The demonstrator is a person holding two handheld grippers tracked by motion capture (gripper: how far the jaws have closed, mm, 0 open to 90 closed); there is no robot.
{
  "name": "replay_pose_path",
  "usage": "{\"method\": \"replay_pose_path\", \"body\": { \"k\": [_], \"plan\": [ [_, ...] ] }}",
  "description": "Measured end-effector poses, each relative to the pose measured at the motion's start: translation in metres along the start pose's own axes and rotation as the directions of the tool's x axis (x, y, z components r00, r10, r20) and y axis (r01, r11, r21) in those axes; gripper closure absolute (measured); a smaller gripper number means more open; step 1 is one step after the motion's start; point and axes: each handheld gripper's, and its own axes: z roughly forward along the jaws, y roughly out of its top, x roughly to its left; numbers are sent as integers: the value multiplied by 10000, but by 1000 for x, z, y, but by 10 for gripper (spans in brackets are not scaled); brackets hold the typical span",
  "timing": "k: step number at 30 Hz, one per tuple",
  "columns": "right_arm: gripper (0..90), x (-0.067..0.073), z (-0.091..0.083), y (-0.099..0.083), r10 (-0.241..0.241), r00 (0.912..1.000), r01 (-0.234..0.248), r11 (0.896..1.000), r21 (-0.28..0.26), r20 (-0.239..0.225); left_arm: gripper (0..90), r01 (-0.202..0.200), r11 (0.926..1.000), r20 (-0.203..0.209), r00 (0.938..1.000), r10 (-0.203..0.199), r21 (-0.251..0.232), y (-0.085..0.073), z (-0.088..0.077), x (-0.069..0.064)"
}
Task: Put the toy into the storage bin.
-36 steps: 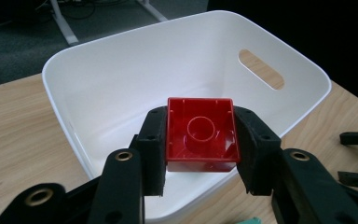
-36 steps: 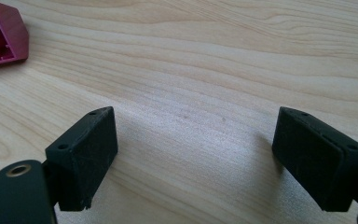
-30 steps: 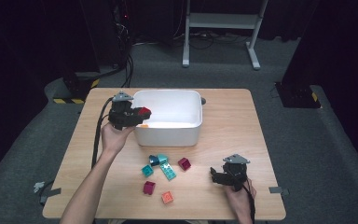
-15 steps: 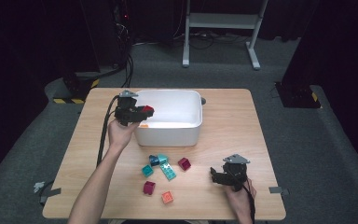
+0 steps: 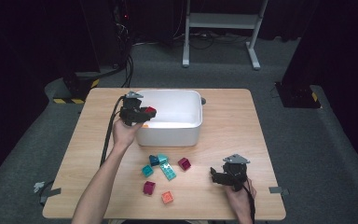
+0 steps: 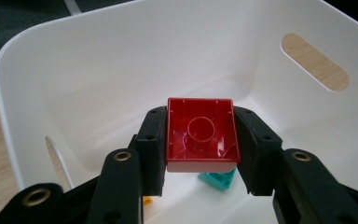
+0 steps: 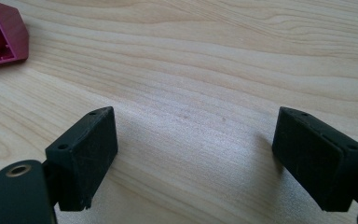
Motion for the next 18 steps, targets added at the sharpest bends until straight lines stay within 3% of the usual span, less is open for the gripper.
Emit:
{"method": "replay_pose_path", "body": {
  "k": [3, 10, 18],
  "plan": [
    [137, 0, 0, 0, 0, 10000, 0, 10000, -1, 1, 529, 230, 9997, 233, 9995, -230, -6, 0, 3, 1],
    [137, 0, 0, 0, -2, 10000, 2, 10000, -2, 0, 373, 263, 9996, 21, 9997, -263, -83, 0, 1, 1],
    [137, 0, 0, 0, 0, 10000, 0, 10000, -2, 0, 316, -191, 9995, -72, 9998, 189, -243, 1, -18, -6]
  ]
}}
